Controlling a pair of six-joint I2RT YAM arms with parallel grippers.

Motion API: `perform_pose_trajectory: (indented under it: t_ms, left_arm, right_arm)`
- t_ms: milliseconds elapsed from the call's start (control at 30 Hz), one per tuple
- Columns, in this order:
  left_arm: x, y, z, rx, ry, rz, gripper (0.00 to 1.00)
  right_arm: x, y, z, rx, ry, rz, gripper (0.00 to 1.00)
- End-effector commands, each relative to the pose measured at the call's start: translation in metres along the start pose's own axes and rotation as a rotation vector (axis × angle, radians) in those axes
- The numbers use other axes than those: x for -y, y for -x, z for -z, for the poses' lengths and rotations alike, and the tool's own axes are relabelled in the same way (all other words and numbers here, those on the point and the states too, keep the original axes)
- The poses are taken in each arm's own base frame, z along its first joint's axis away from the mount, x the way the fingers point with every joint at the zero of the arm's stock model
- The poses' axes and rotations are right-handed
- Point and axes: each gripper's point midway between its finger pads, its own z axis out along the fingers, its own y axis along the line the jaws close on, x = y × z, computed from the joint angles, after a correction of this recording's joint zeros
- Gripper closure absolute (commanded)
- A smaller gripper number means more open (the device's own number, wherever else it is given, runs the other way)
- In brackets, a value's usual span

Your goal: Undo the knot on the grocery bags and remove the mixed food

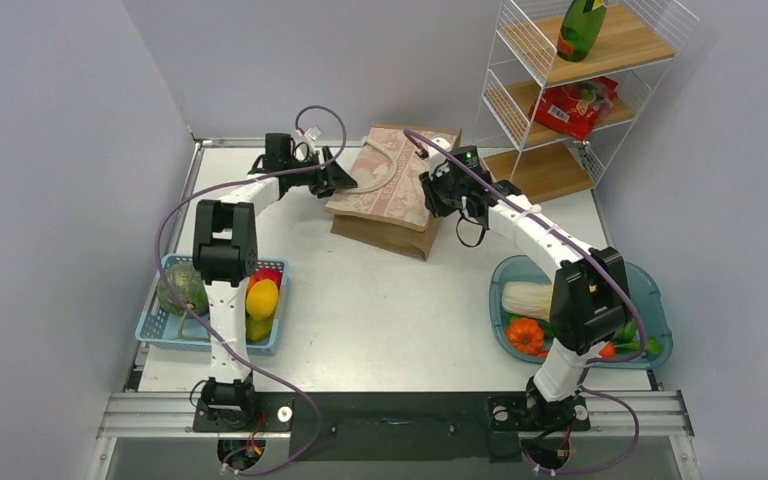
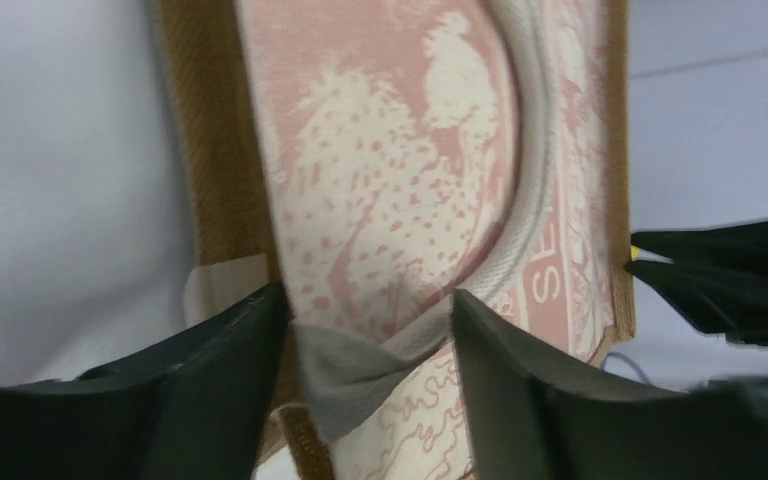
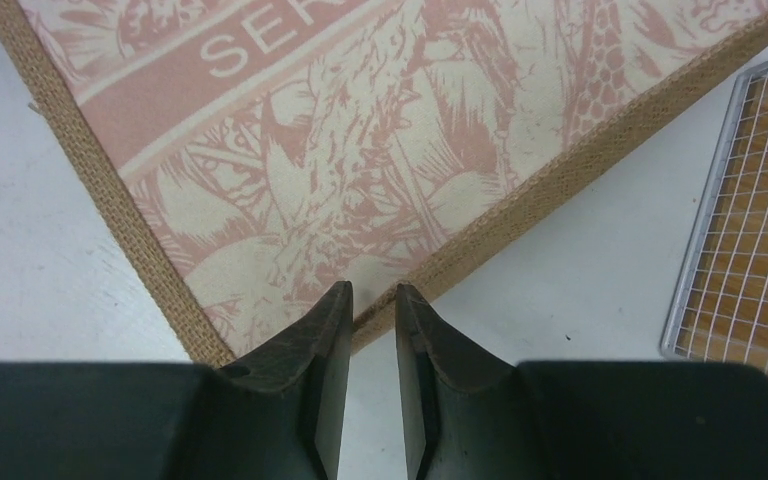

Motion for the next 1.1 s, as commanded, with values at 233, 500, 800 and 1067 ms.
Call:
perform_pose_trajectory:
  t_ms: [233, 500, 800, 1067]
  left_arm:
    - [0.208, 0.089, 0.08, 0.239, -0.407, -0.446, 1.0]
    - [0.232, 0.058, 0.089, 0.051, -0.049, -0.983, 1.0]
    - [0.186, -0.023, 0.069, -0.295, 0.077, -1.526, 1.0]
    - [0.148, -0.081, 0.071, -0.497, 0.013, -1.706, 1.0]
  right_arm:
    - [-0.008, 0.003, 0.009, 0.038, 0.053, 0.002, 0.82]
    - [-0.039, 0.042, 0.029, 0.194, 0.159, -0.081, 0.76]
    - [-0.029, 0.028, 0.038, 0.176, 0.132, -0.09, 0.72]
    - [-0.021, 0.014, 0.05, 0.159, 0.109, -0.099, 0.7]
